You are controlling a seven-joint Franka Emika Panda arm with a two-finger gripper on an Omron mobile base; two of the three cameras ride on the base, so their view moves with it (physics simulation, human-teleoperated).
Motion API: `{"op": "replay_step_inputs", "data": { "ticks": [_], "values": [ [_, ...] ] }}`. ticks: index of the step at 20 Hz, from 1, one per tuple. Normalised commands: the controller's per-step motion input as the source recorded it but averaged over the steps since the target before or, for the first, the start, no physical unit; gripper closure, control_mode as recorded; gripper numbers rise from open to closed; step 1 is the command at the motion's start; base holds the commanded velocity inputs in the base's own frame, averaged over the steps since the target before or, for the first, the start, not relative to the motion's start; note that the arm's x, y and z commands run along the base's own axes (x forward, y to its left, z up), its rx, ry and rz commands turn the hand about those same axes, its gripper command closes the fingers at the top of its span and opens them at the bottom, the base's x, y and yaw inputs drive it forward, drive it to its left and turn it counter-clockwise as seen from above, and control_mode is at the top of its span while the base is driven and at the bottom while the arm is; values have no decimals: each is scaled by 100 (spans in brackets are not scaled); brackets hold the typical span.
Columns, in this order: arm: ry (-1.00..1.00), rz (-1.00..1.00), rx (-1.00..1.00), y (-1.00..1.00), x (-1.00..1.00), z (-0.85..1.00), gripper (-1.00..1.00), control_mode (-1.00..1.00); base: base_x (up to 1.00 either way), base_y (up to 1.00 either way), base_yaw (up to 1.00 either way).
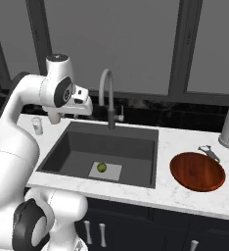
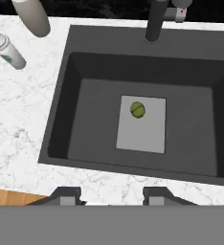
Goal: Pick the lime from the sink and place it in the bowl. Then pick the bowl and place it in the microwave. Then close the microwave door and press the start button.
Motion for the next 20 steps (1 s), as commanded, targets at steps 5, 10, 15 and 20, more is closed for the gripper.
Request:
{"op": "replay_step_inputs", "data": {
  "ticks": [5,10,15,20],
  "values": [
    [0,0,-1,0,-7,-8,-100,-100,0,0,0],
    [12,-3,-13,2,-47,-70,-100,-100,0,0,0],
    [27,-5,-27,14,-19,-100,-100,-100,0,0,0],
    [16,-12,-7,7,27,-94,-100,-100,0,0,0]
  ]
}}
